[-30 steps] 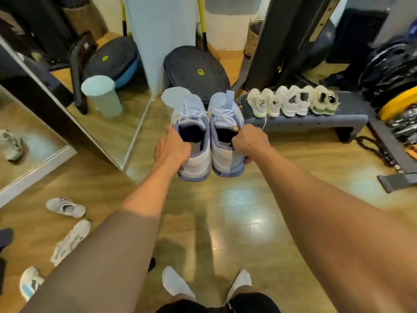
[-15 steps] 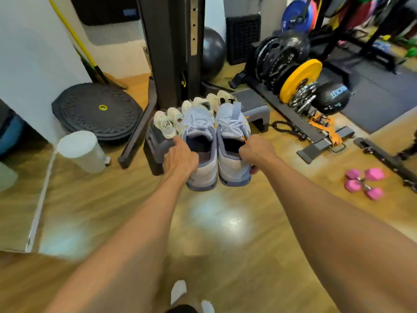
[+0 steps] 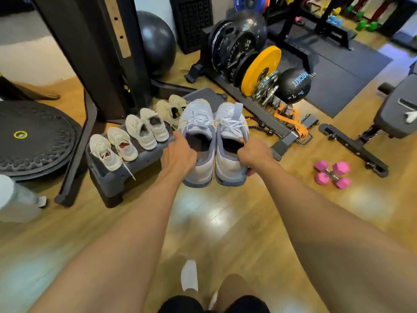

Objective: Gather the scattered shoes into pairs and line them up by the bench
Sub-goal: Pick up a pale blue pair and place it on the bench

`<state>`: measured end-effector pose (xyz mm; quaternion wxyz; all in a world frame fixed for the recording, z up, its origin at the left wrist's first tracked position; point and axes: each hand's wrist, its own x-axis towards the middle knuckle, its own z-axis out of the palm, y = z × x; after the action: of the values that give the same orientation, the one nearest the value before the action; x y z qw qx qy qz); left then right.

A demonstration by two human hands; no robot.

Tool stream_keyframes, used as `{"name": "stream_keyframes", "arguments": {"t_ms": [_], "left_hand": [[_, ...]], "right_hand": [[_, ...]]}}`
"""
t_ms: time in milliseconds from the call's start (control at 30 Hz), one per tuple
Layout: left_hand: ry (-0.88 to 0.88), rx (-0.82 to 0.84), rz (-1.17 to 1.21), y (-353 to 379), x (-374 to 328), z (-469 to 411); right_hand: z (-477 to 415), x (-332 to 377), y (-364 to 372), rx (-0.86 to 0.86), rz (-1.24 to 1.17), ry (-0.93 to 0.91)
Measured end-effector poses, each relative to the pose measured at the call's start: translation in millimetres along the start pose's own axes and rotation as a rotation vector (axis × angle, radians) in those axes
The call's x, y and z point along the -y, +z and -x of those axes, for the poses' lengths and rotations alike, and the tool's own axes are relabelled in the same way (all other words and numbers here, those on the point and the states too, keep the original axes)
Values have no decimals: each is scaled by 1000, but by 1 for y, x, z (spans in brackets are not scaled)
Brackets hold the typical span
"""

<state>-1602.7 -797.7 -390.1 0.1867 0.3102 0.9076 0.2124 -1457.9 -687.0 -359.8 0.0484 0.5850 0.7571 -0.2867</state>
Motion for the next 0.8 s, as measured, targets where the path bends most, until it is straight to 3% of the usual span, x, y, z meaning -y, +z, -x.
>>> {"name": "stream_keyframes", "arguments": {"t_ms": [233,567,800], "left_hand": [[19,36,-54,43,-69,-108],[-159,24,0,120,-147,-262],[-273,20,32,152,-166,-372]], "right_hand": [[-130,-7,-36,54,-4,66],[-341,0,-77,166,100,-27],[-479,35,-67,203,189,-78]]}}
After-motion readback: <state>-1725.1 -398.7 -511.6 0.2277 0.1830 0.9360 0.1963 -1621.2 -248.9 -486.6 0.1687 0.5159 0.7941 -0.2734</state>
